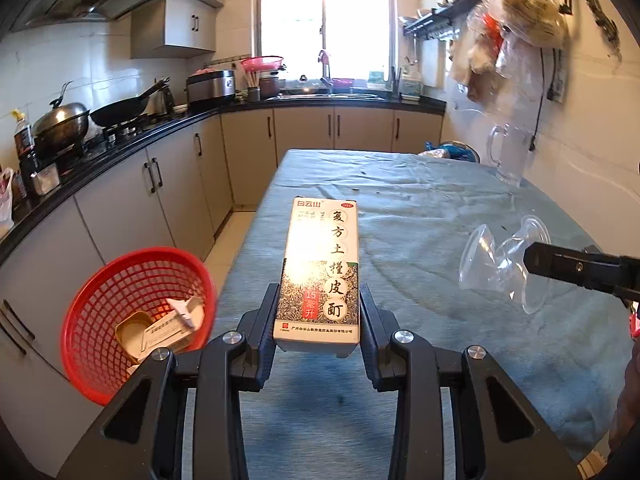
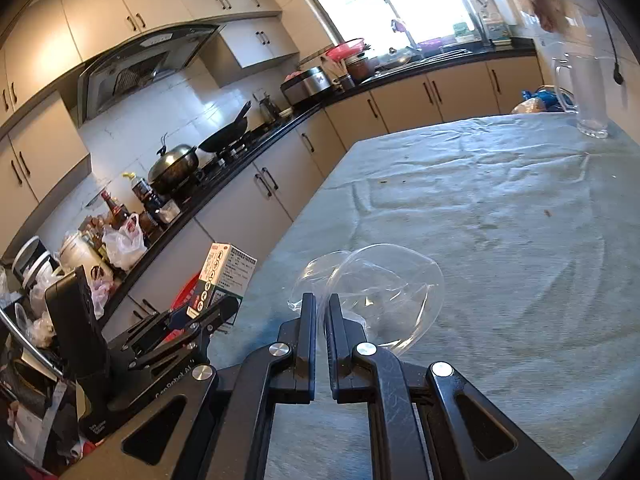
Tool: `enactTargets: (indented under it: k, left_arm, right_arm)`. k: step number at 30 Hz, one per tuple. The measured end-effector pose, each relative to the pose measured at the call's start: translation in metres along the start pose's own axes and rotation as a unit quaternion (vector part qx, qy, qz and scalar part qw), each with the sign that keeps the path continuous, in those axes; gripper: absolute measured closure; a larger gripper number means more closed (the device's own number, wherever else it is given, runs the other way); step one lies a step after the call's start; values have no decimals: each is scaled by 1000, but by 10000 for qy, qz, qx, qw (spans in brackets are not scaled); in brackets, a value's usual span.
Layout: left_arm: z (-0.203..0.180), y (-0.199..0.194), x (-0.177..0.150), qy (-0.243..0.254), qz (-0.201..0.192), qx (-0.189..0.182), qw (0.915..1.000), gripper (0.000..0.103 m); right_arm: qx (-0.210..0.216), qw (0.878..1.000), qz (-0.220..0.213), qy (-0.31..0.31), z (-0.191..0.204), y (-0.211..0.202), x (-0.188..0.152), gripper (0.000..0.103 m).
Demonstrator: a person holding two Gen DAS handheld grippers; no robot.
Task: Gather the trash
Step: 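Carry the medicine box to the red basket while the right tool carries the clear cup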
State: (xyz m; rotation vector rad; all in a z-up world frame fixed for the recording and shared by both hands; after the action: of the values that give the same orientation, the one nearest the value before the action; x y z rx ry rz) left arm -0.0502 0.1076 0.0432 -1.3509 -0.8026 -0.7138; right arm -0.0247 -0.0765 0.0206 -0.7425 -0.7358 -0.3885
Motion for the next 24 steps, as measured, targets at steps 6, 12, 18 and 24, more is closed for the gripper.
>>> enactTargets:
  k: [6,12,18,24]
  left_arm:
    - [28,-3,-1,-193,-48,121,9997,69]
    - [62,-6,-1,-449,-110,291,9985,69]
    - [101,-8,-5,-739,-139,522,9958,69]
    - [138,-8,-12,-960,-96,754,9925,69]
  right_arm:
    - [77,9998,144,-122,15,16,2,97]
    - [177,9989,312,-312,39,37,4,97]
    - [303,9966,491,-590,72,62,5,97]
    - [454,9938,654,-781,100,88,6,97]
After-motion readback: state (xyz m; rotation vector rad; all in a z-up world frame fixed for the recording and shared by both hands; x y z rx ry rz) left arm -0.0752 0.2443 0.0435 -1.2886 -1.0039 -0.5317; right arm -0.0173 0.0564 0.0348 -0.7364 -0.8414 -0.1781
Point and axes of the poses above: each gripper's, at about its wrist camera, not at the fingertips, and y roughly the way its jaws point, z to its left, x to its top, the point moved 5 cm from there along y, roughly the way its jaws point, and after that the axes turned 4 degrees about x, right-handed, at the moved point
